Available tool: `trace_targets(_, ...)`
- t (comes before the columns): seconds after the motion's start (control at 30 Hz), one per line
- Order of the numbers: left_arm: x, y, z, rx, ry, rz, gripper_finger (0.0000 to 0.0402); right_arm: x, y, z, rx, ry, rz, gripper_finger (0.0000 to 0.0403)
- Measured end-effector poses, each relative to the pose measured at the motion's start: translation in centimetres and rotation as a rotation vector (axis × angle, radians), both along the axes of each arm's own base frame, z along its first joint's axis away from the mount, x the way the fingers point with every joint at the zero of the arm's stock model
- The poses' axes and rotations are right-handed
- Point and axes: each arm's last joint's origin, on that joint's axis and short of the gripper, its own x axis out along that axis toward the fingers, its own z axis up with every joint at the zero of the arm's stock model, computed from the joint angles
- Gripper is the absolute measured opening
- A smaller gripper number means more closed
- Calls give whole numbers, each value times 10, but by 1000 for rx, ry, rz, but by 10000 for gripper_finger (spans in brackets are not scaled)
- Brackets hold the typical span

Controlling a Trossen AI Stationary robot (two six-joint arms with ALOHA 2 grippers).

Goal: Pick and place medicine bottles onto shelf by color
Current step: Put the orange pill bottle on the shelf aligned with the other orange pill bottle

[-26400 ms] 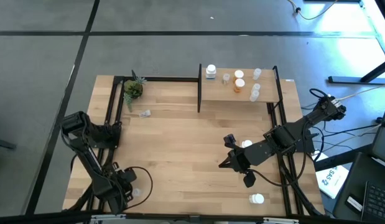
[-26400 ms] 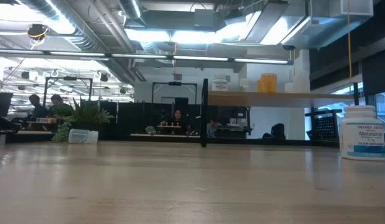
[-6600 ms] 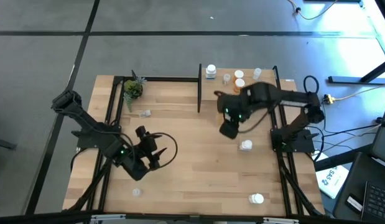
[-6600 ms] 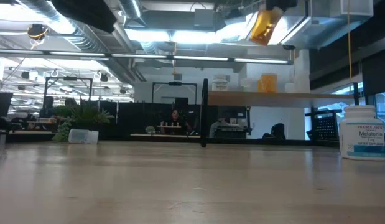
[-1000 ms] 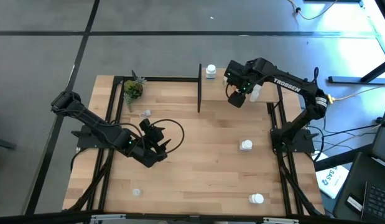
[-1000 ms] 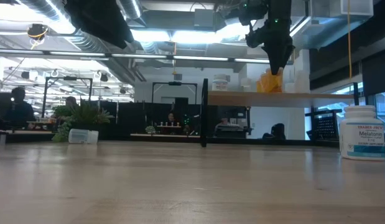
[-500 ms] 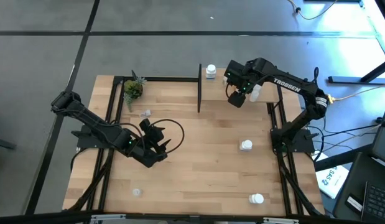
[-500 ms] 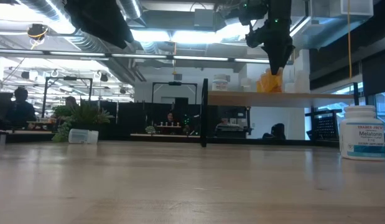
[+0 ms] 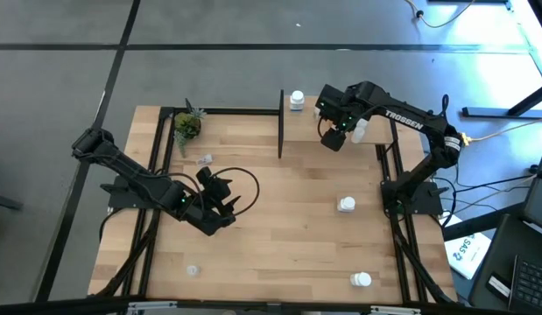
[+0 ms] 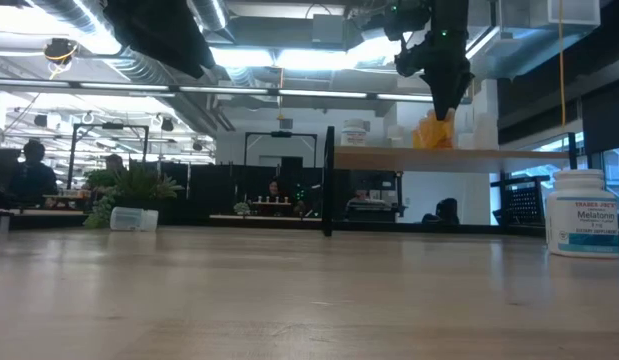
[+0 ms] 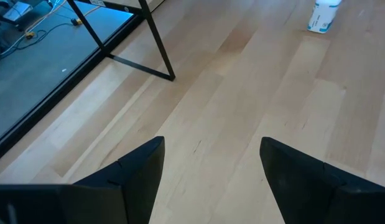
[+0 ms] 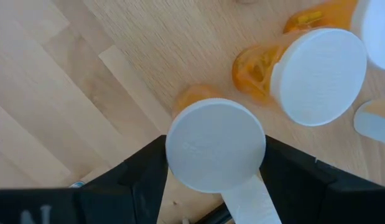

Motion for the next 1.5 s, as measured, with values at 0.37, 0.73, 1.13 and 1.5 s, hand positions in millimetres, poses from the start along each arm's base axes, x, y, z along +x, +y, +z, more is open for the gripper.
trace_targets(0.37, 0, 0, 0, 0, 0, 0, 259, 0, 0, 0, -7, -2, 0, 239)
trace_targets(0.73, 0, 0, 0, 0, 0, 0, 259, 2, -2, 1, -34, -20, -3, 239)
trace_targets(1.13, 0, 0, 0, 0, 0, 0, 259, 3, -2, 1, -40, -16, 15, 239)
trace_targets(1.5, 0, 0, 0, 0, 0, 0, 259, 2, -2, 1, -36, -16, -6, 239)
